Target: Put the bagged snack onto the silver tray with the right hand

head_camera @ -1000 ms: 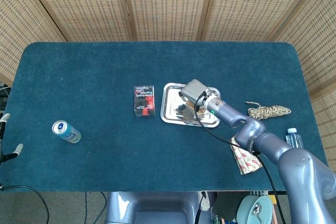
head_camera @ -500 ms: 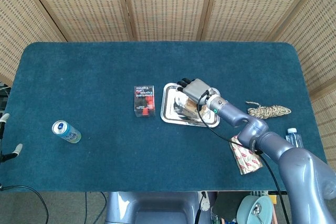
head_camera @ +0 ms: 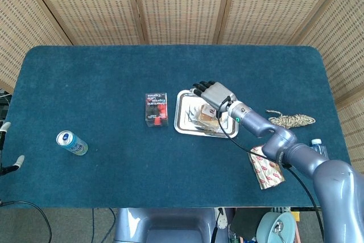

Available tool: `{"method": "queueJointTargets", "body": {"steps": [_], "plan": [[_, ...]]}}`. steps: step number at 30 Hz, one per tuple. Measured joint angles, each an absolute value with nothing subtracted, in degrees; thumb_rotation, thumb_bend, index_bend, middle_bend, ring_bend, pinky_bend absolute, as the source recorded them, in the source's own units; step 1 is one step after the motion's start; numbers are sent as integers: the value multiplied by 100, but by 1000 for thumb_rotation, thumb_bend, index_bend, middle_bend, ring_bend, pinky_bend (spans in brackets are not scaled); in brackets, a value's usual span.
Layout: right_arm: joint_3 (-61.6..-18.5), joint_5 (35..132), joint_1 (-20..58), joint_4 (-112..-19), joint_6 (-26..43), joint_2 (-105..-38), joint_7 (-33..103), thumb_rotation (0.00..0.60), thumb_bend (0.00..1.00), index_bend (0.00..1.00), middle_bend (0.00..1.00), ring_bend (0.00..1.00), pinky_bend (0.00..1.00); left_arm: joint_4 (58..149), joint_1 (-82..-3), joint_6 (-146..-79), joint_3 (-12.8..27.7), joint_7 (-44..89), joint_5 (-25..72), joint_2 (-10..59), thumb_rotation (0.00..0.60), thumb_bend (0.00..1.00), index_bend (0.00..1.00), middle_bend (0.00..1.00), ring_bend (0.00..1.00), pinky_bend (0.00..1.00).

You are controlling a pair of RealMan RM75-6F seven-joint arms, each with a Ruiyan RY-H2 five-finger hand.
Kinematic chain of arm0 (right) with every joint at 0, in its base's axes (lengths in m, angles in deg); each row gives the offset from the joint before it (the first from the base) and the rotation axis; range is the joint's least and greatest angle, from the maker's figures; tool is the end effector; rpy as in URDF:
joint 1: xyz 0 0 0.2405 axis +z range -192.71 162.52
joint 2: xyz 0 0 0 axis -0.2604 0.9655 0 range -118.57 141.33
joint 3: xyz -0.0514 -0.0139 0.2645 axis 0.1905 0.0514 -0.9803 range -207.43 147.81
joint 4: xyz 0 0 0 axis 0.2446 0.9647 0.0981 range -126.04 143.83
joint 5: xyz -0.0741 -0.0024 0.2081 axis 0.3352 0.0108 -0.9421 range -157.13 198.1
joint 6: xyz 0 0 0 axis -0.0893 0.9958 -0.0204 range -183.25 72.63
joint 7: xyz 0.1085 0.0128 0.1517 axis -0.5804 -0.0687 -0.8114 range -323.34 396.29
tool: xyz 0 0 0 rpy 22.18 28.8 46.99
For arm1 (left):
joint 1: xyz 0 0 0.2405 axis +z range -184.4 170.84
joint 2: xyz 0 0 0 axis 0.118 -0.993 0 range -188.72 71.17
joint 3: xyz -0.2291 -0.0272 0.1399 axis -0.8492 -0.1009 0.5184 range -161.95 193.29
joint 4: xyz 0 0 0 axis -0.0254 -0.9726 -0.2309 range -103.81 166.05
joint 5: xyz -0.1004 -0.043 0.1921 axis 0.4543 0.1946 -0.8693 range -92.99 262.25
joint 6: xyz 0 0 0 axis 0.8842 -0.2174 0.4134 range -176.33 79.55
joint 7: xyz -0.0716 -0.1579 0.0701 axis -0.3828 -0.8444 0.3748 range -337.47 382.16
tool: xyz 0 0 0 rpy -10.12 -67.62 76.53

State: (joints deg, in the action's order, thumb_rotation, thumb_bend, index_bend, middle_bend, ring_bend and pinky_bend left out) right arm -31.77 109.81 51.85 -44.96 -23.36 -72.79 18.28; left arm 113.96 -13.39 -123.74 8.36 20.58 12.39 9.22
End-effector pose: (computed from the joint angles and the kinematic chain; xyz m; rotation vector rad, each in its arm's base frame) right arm -0.1041 -0.5238 -0.0100 2.2353 -0.5963 0.6704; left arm -0.3938 0.2509 0.1565 -1.2183 -1.0133 -0.7360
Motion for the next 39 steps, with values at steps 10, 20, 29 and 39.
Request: {"method": "queueJointTargets", "body": {"steps": [10, 20, 29, 39], "plan": [[-3370, 10233, 4242, -6823, -1199, -5774, 3552, 600, 95, 21, 0, 0, 138, 11869, -1393, -12569, 875, 2448, 961, 746, 600, 315, 0, 0, 0, 0], [-3302, 9164, 2846, -9388, 651, -4281, 5597, 600, 98, 24, 0, 0, 138, 12318, -1533, -12632, 919, 2875, 711, 658, 600, 315, 0, 0, 0, 0], [-3008, 9456, 1123, -10026, 2991, -3936, 5755, 600, 98, 42, 0, 0, 139, 12458, -1568, -12748, 977, 3075, 530, 672, 600, 315, 0, 0, 0, 0], [-2779, 9842, 28, -9359, 3842, -4362, 4787, 600, 97, 42, 0, 0, 138, 12538, -1604, -12798, 1041, 3228, 420, 742, 600, 316, 0, 0, 0, 0]]}}
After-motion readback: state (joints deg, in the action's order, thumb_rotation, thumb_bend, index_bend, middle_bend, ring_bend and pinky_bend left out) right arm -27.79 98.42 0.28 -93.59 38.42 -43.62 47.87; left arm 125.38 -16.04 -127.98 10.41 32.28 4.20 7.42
